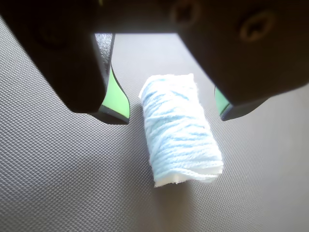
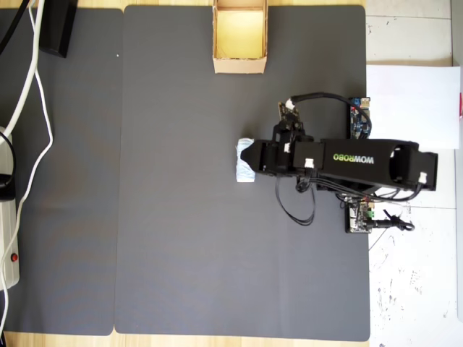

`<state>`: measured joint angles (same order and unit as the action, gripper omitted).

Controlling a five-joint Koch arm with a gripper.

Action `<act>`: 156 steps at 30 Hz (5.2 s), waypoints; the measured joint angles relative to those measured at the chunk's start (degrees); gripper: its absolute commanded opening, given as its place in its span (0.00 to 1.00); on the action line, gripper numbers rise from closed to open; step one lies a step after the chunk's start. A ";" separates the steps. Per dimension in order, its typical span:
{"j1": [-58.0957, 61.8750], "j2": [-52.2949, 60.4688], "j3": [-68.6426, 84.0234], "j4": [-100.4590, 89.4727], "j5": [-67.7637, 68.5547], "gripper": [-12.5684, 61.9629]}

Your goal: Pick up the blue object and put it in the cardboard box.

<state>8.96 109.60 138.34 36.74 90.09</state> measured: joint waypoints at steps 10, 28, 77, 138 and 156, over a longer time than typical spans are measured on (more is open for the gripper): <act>-0.26 -7.03 -2.20 -0.26 0.70 0.61; -1.32 -16.79 -5.80 -9.32 0.44 0.43; 34.72 -6.15 -7.12 -53.26 -3.34 0.19; -1.49 20.83 34.63 -42.54 1.05 0.63; -5.36 20.83 38.06 -40.08 2.81 0.63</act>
<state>3.60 130.43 176.40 -3.34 92.90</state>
